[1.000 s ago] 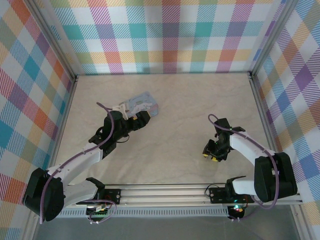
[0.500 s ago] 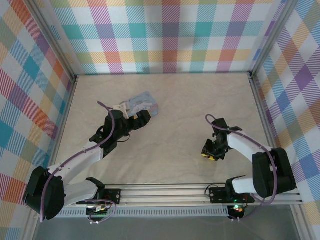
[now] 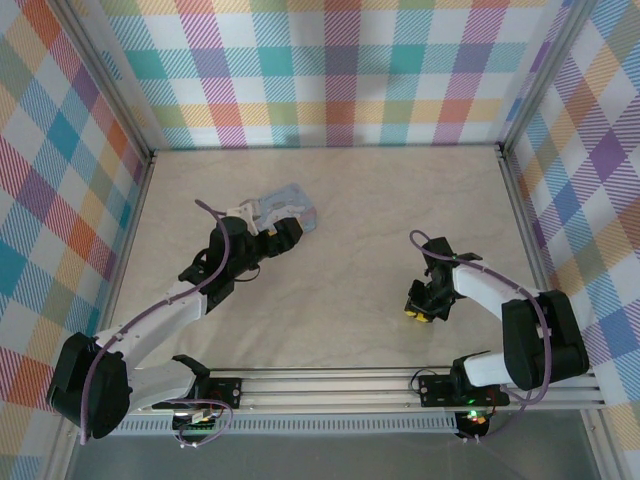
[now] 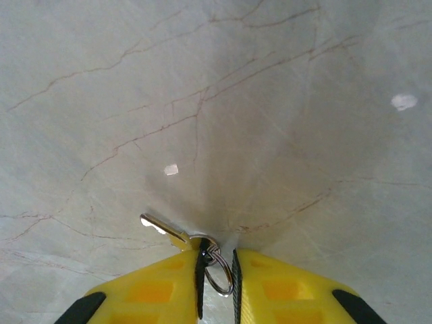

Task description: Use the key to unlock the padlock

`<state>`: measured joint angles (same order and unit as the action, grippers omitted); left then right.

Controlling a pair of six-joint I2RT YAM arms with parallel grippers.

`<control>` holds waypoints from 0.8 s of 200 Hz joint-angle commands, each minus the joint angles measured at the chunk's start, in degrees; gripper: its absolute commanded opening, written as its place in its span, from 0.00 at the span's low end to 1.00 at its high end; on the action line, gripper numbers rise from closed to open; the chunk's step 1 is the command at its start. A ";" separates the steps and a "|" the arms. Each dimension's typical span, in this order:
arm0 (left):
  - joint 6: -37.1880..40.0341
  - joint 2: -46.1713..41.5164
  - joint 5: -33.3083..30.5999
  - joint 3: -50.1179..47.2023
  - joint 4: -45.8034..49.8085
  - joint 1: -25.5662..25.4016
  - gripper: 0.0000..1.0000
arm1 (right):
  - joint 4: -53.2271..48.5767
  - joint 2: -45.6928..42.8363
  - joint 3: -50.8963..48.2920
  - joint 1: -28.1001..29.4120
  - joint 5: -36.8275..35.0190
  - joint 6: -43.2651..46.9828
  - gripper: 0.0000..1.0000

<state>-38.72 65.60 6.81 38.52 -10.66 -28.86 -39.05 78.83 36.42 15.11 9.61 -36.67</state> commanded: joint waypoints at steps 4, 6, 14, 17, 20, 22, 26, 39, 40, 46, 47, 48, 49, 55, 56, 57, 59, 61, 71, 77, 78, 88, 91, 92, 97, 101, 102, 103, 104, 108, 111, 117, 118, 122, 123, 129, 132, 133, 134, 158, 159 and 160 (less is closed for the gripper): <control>1.28 0.58 -0.04 1.70 0.28 -0.76 0.97 | 2.40 1.77 -0.39 1.17 0.94 -0.60 0.16; 1.34 0.64 -0.04 1.79 0.28 -0.76 0.97 | 2.42 1.77 -0.32 1.22 0.94 -0.60 0.16; 1.36 0.67 0.05 1.87 0.28 -0.76 0.97 | 2.44 1.70 -0.25 1.26 0.79 -0.60 0.15; 1.35 0.74 0.00 1.86 0.28 -0.76 0.97 | 2.41 1.62 -0.22 1.23 0.72 -0.60 0.14; 1.30 0.75 0.03 1.86 0.28 -0.76 0.97 | 2.37 1.60 -0.20 1.17 0.68 -0.56 0.14; 1.28 0.75 0.04 1.89 0.28 -0.74 0.97 | 2.38 1.55 -0.16 1.20 0.68 -0.53 0.13; 1.34 0.75 0.05 1.90 0.28 -0.76 0.97 | 2.36 1.32 -0.17 1.20 0.59 -0.51 0.12; 1.33 0.74 0.05 1.99 0.22 -0.71 0.97 | 2.38 0.83 -0.19 1.19 0.26 -0.34 0.08; 1.30 0.75 0.05 1.99 0.21 -0.74 0.97 | 2.43 0.77 -0.20 1.21 0.21 -0.34 0.07; 1.32 0.70 -0.04 1.99 0.20 -0.76 0.98 | 2.43 0.43 -0.16 1.23 0.07 -0.25 0.06; 1.34 0.69 -0.04 1.99 0.20 -0.76 0.98 | 2.41 0.39 -0.19 1.23 0.02 -0.25 0.05; 1.31 0.72 -0.04 1.99 0.20 -0.76 0.97 | 2.40 0.33 -0.20 1.23 0.00 -0.21 0.05; 1.25 0.74 -0.04 1.99 0.20 -0.76 0.97 | 2.40 0.26 -0.16 1.23 -0.01 -0.18 0.05; 1.24 0.75 -0.09 1.99 0.12 -0.71 0.98 | 2.43 -0.12 -0.15 1.23 -0.18 -0.03 0.04; 1.17 0.75 -0.07 1.99 0.07 -0.74 0.98 | 2.46 -0.19 -0.18 1.19 -0.19 -0.05 0.03; 1.14 0.75 -0.05 1.99 0.09 -0.75 0.98 | 2.47 -0.26 -0.20 1.21 -0.20 -0.02 0.03; 1.11 0.75 -0.04 1.99 0.10 -0.75 0.98 | 2.44 -0.37 -0.21 1.18 -0.24 0.01 0.03; 1.06 0.69 -0.04 1.99 0.11 -0.76 0.98 | 2.43 -0.52 -0.17 1.18 -0.28 0.08 0.03; 0.86 0.66 0.04 2.04 0.03 -0.76 0.98 | 2.46 -1.15 -0.19 1.23 -0.29 0.42 0.02; 0.74 0.67 0.04 2.07 -0.05 -0.76 0.98 | 2.31 -1.53 -0.21 1.21 -0.44 0.45 0.01; 0.70 0.67 0.04 2.03 -0.06 -0.76 0.98 | 2.31 -1.60 -0.21 1.18 -0.45 0.45 0.01; 0.41 0.55 0.05 2.09 -0.13 -0.76 0.98 | 2.19 -2.12 -0.20 1.19 -0.55 0.64 0.01; 0.35 0.57 0.01 2.09 -0.15 -0.76 0.98 | 2.07 -2.39 -0.16 1.16 -0.55 0.68 0.00; 0.37 0.58 0.04 2.13 -0.15 -0.76 0.98 | 2.07 -2.39 -0.16 1.16 -0.55 0.68 0.00; 0.23 0.58 0.00 2.22 -0.22 -0.76 0.98 | 2.21 -2.80 -0.20 1.18 -0.52 0.78 0.00; 0.06 0.49 0.08 2.21 -0.24 -0.76 0.98 | 2.19 -2.99 -0.21 1.23 -0.52 0.78 0.00; 0.06 0.49 0.11 2.24 -0.24 -0.76 0.98 | 2.20 -3.07 -0.17 1.23 -0.53 0.79 0.00; 0.01 0.49 0.12 2.25 -0.24 -0.76 0.98 | 2.30 -3.16 -0.19 1.23 -0.54 0.80 0.00; -0.02 0.49 0.13 2.25 -0.24 -0.76 0.98 | 2.26 -3.20 -0.20 1.23 -0.55 0.76 0.00; -0.08 0.48 0.13 2.32 -0.31 -0.76 0.98 | 2.31 -3.44 -0.20 1.24 -0.63 0.76 0.00; -0.19 0.42 0.12 2.33 -0.39 -0.76 0.98 | 2.31 -3.63 -0.15 1.18 -0.66 0.80 0.00; -0.30 0.40 0.15 2.35 -0.54 -0.76 0.98 | 2.31 -3.97 -0.16 1.19 -0.72 0.75 0.00; -0.35 0.40 0.19 2.35 -0.52 -0.76 0.98 | 2.31 -4.05 -0.19 1.17 -0.72 0.73 0.00; -0.49 0.40 0.30 2.39 -0.59 -0.75 0.98 | 2.29 -4.15 -0.17 1.24 -0.73 0.74 0.00; -0.53 0.40 0.30 2.41 -0.64 -0.75 0.98 | 2.30 -4.23 -0.19 1.24 -0.73 0.77 0.00; -0.65 0.32 0.32 2.36 -0.68 -0.76 0.98 | 2.26 -4.43 -0.20 1.30 -0.73 0.75 0.00; -0.71 0.31 0.39 2.41 -0.68 -0.76 0.98 | 2.28 -4.51 -0.18 1.25 -0.73 0.72 0.00; -0.73 0.31 0.39 2.42 -0.73 -0.76 0.98 | 2.30 -4.54 -0.20 1.24 -0.73 0.76 0.00; -0.73 0.27 0.40 2.43 -0.75 -0.76 0.98 | 2.30 -4.50 -0.16 1.28 -0.73 0.78 0.00; -1.62 0.14 0.48 2.43 -1.20 -0.76 0.98 | 2.95 -5.45 0.14 1.30 0.16 0.44 0.00; -1.67 0.14 0.48 2.39 -1.25 -0.76 0.98 | 2.98 -5.53 0.14 1.31 0.20 0.41 0.00; -1.73 0.14 0.48 2.41 -1.27 -0.76 0.98 | 3.09 -5.53 0.14 1.27 0.31 0.39 0.00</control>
<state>-39.22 66.22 6.85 39.29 -10.72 -28.86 -36.84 74.96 36.51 15.86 9.47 -36.64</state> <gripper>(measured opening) 0.981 0.049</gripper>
